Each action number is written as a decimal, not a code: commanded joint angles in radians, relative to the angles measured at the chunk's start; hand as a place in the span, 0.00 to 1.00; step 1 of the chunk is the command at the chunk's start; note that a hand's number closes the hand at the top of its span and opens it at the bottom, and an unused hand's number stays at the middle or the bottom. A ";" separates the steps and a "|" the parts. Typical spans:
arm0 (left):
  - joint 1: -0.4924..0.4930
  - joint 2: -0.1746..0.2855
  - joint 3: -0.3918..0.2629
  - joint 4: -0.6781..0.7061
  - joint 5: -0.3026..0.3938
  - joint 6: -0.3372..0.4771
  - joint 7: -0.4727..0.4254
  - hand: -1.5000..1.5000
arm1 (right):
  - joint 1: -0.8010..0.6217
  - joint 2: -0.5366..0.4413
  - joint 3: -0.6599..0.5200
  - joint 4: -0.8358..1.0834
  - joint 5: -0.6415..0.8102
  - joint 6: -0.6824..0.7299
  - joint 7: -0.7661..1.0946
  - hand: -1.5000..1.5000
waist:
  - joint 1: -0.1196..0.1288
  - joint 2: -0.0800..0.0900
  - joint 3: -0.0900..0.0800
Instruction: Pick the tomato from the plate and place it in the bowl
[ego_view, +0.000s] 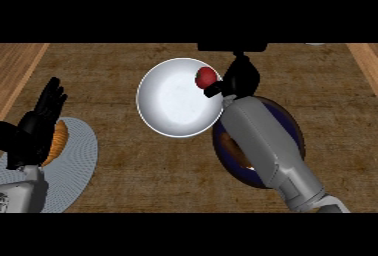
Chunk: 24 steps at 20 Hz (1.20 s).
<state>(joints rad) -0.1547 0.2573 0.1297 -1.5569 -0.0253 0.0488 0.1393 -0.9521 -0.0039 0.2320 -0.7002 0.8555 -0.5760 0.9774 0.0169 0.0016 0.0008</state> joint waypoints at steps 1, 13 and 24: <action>-0.009 0.001 0.006 0.025 0.003 -0.003 0.005 0.50 | 0.058 0.004 -0.045 -0.135 -0.054 -0.239 -0.074 0.00 | -0.018 0.000 0.001; 0.031 0.027 0.056 0.001 0.021 -0.009 0.003 0.50 | 0.530 -0.011 -0.019 -0.775 -0.140 -0.363 -0.180 0.00 | -0.055 -0.013 -0.001; 0.019 0.031 0.052 -0.019 0.030 -0.034 0.024 0.50 | 1.145 -0.217 0.160 -1.419 -0.407 -0.367 -0.429 0.00 | -0.034 -0.007 0.001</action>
<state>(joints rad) -0.1393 0.2744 0.1777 -1.5469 -0.0111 0.0389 0.1357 0.0270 -0.1269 0.3632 -1.9436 0.5733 -0.9360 0.6605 -0.0285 -0.0073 0.0009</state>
